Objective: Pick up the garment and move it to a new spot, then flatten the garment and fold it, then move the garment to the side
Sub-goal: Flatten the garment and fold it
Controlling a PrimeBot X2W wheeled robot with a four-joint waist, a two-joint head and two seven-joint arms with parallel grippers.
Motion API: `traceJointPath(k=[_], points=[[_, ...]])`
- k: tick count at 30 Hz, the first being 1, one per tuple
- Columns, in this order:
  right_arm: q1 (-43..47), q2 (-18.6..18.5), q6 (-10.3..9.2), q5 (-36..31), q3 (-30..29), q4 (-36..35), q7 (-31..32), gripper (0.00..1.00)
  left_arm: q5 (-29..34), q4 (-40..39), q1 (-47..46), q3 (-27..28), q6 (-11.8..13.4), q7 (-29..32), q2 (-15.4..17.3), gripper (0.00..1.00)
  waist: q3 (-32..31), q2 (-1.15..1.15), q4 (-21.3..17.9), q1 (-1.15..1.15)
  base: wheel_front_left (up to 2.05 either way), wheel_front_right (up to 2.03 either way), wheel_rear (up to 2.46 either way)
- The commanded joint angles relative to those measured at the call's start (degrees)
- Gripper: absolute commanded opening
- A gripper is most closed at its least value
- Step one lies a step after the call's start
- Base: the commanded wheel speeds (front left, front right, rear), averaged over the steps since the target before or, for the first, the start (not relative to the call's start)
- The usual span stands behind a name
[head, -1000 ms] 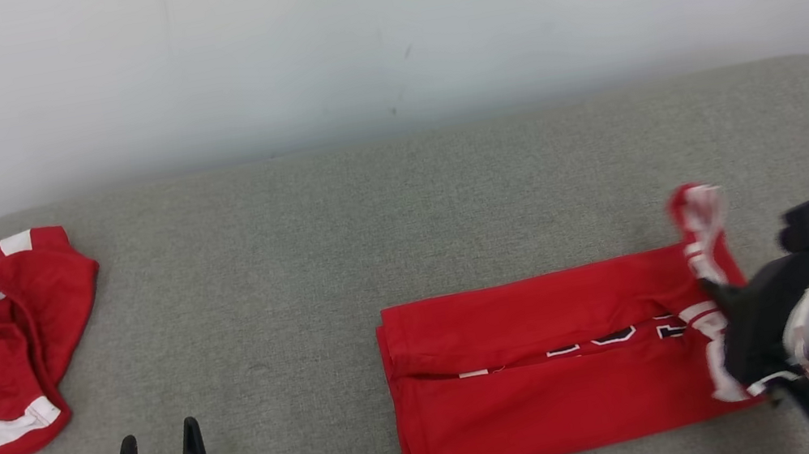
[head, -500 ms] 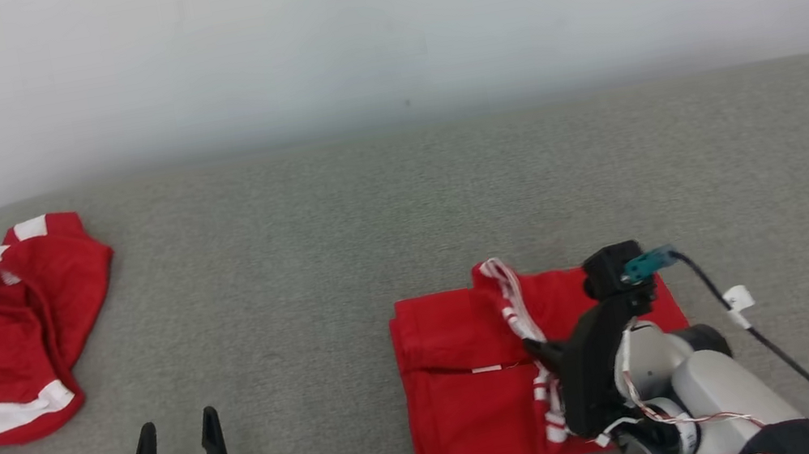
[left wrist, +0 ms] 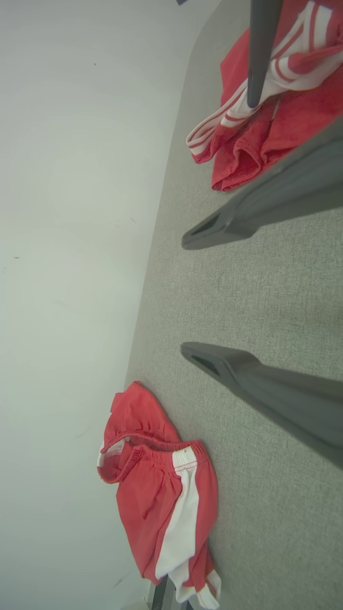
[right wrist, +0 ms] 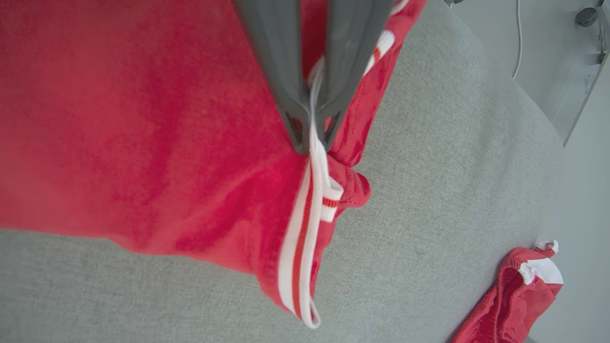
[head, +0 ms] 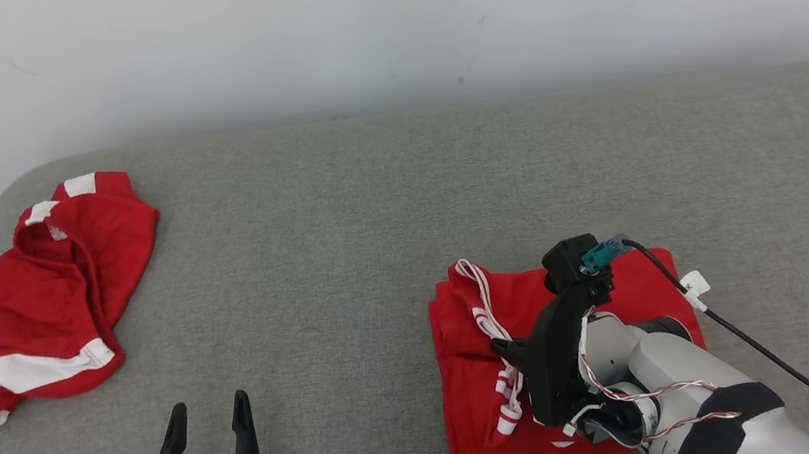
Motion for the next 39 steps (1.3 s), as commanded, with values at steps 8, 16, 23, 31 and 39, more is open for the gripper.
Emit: traceJointPath(k=[8, 16, 23, 31, 39], points=[[-2.93, 0.04, -0.13, 7.52, 7.12, 3.72, -2.98, 1.0, -0.6, 0.89, -1.82, -0.89, 0.0, -0.02, 0.13, 1.0, 0.75, 0.0, 1.66, 0.0, 0.0, 0.0, 0.0], [-4.3, 0.03, -0.13, 18.03, 13.59, 0.72, -6.54, 1.0, -0.81, 1.23, -1.58, -0.74, 0.0, -0.02, 0.11, 1.0, 0.5, 0.0, 1.29, 0.0, 0.0, 0.0, 0.0], [-7.58, -0.02, -0.13, 25.85, 16.85, -0.23, -18.3, 1.0, -0.94, 1.19, -1.13, 0.33, 0.0, -0.02, 0.38, 1.0, -0.78, 0.0, -0.34, 0.0, 0.0, 0.0, 0.0], [-8.93, -1.53, -0.13, 19.87, 15.37, 6.11, -32.57, 1.0, 0.42, 0.69, 0.79, 3.09, 0.0, -0.02, 0.62, 1.0, -3.37, 0.0, -4.28, 0.0, 0.0, 0.0, 0.0], [-4.61, -10.37, -0.13, 12.17, 11.71, 5.35, -37.62, 1.0, 1.14, -0.29, 2.12, 6.02, 0.15, -0.02, 0.23, 1.0, -4.72, 0.0, -7.75, 0.0, 0.0, 0.0, 0.0]])
